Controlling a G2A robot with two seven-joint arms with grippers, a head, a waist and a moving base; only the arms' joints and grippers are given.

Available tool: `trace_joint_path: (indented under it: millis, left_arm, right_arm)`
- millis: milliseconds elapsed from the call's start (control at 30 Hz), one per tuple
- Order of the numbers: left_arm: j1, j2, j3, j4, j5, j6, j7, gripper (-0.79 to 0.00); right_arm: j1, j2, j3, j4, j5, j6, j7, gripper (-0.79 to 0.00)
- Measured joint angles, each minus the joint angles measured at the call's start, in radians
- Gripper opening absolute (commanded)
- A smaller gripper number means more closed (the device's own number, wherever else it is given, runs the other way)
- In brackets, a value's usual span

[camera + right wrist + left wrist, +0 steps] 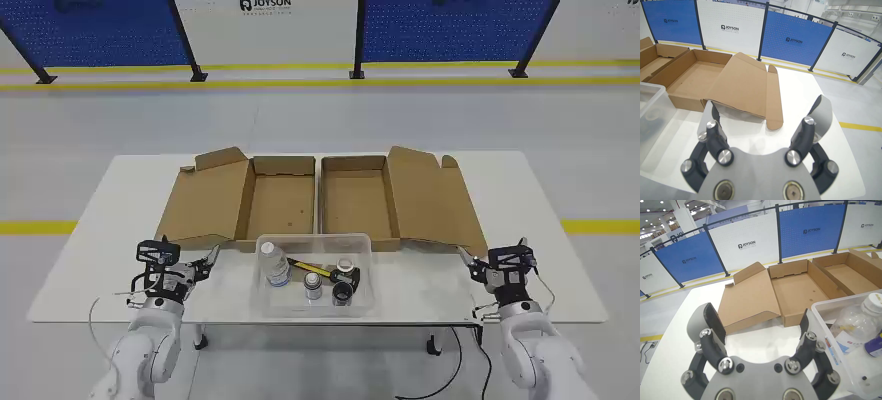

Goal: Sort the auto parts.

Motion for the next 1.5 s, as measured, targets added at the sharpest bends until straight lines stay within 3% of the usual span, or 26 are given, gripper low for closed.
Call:
trace_joint_path:
  millis: [767,967,1233,1367,1500]
  left_arm:
    - [-0.021,0.000,0.004,-0.029,0.022,-0.014,0.000,0.000]
    - [-0.058,0.003,0.018,-0.075,0.001,-0.135,-0.025,0.000]
    - [-0.095,0.016,0.069,-0.119,-0.061,-0.477,-0.115,0.000]
    - [-0.116,0.017,0.111,-0.105,-0.044,-0.538,-0.145,0.000]
    - [-0.149,0.014,0.161,-0.070,-0.027,-0.527,-0.168,0.000]
  right_arm:
    - [0.000,0.000,0.000,0.000,0.000,0.000,0.000,0.000]
    - [0.000,0.000,0.000,0.000,0.000,0.000,0.000,0.000]
    - [0.000,0.000,0.000,0.000,0.000,0.000,0.000,0.000]
    - [0.000,0.000,0.000,0.000,0.000,0.000,0.000,0.000]
    - [0.000,0.000,0.000,0.000,0.000,0.000,0.000,0.000]
